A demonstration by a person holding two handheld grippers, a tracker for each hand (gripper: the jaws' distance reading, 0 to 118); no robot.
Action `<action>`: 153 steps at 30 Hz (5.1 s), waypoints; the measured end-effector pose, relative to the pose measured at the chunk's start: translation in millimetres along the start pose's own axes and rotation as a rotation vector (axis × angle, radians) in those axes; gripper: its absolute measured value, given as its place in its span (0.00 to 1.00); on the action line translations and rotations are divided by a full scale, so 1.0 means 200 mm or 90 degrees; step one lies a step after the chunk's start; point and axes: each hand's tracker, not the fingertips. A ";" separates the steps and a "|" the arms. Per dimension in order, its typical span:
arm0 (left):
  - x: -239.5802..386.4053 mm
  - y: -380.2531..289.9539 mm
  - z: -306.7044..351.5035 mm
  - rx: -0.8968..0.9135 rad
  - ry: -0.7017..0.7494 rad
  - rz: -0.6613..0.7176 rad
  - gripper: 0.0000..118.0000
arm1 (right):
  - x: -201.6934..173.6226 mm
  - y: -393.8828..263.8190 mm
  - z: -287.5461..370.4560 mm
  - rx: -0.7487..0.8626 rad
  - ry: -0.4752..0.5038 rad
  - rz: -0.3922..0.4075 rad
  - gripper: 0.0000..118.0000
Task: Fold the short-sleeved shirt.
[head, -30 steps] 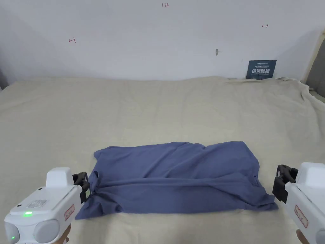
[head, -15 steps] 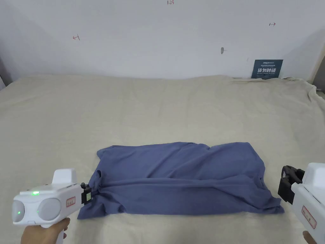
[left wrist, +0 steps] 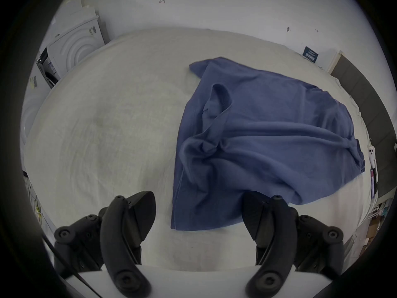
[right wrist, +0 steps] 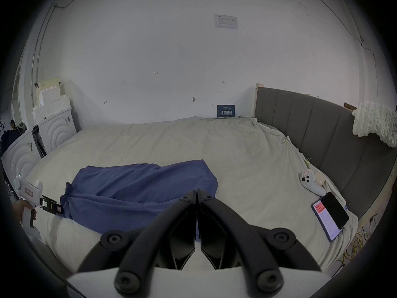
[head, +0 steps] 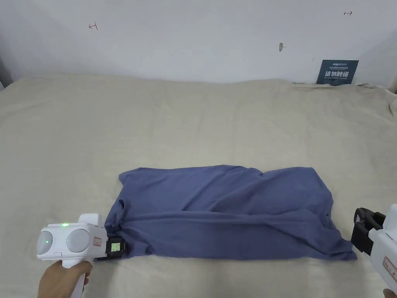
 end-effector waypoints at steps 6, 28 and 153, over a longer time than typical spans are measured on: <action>0.05 -0.04 0.02 0.010 -0.030 -0.046 0.06 | 0.01 -0.03 -0.03 -0.021 0.002 -0.008 0.00; 0.06 0.03 0.30 0.083 -0.069 -0.056 0.03 | 0.18 -0.35 -0.87 -0.330 -0.035 0.011 0.86; -0.02 0.70 -0.37 0.023 -0.011 -0.053 0.00 | -0.09 0.15 -0.53 -0.074 0.048 -0.032 0.00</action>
